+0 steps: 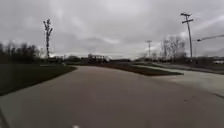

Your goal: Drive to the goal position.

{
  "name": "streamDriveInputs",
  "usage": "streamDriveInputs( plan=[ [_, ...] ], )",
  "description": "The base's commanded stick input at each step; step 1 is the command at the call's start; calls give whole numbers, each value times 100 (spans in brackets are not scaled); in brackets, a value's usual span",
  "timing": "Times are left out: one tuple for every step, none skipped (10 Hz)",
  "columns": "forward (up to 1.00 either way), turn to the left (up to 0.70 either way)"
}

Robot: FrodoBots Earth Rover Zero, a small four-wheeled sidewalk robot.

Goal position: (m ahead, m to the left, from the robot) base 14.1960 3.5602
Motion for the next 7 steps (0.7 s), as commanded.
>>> streamDriveInputs(
  plan=[
    [100,0],
    [100,0],
    [100,0],
    [100,0],
    [100,0],
    [100,0],
    [100,0]
  ],
)
